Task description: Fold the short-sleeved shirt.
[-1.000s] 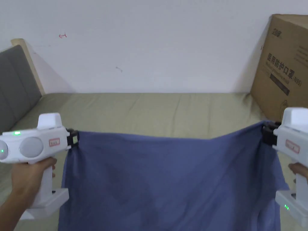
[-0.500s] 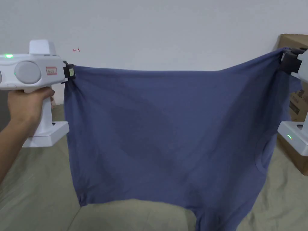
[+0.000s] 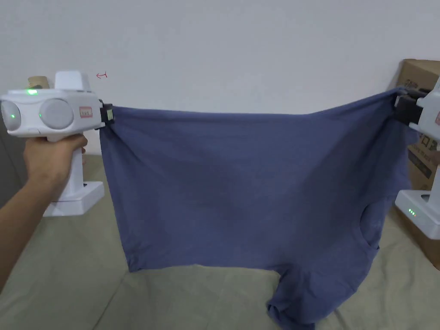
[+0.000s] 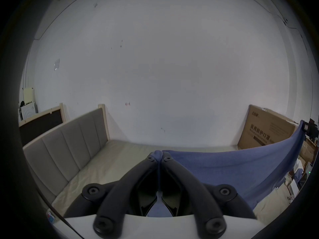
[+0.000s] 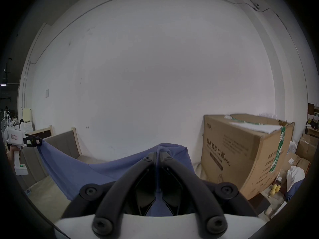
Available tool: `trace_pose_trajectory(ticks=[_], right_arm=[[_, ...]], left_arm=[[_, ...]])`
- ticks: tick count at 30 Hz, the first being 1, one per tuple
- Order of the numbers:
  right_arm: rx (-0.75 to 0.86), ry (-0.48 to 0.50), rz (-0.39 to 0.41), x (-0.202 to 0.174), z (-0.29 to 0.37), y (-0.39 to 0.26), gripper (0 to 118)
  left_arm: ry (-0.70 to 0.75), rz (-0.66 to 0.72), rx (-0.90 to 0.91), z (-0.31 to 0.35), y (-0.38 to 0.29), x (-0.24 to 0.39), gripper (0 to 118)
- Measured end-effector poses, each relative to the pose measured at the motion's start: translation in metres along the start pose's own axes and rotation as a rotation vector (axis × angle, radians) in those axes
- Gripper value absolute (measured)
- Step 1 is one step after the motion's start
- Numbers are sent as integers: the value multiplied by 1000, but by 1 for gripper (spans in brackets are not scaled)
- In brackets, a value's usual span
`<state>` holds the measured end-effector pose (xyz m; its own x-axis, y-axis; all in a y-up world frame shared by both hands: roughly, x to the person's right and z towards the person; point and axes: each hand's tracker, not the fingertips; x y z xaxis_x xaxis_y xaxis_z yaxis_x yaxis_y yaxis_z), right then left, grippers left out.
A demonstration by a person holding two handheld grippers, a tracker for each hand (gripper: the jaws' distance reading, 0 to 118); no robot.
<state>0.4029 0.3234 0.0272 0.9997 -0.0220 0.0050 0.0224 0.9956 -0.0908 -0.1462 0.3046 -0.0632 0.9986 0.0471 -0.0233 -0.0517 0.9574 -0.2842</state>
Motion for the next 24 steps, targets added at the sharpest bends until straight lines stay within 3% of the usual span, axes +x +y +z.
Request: trace_pose_trajectory(ticks=[11, 24], right_arm=[[-219, 8, -45, 7, 2, -129, 1], [-413, 45, -134, 1, 141, -238, 1]], left_arm=[[-18, 18, -210, -26, -130, -10, 0], [-48, 38, -413, 94, -270, -46, 0]])
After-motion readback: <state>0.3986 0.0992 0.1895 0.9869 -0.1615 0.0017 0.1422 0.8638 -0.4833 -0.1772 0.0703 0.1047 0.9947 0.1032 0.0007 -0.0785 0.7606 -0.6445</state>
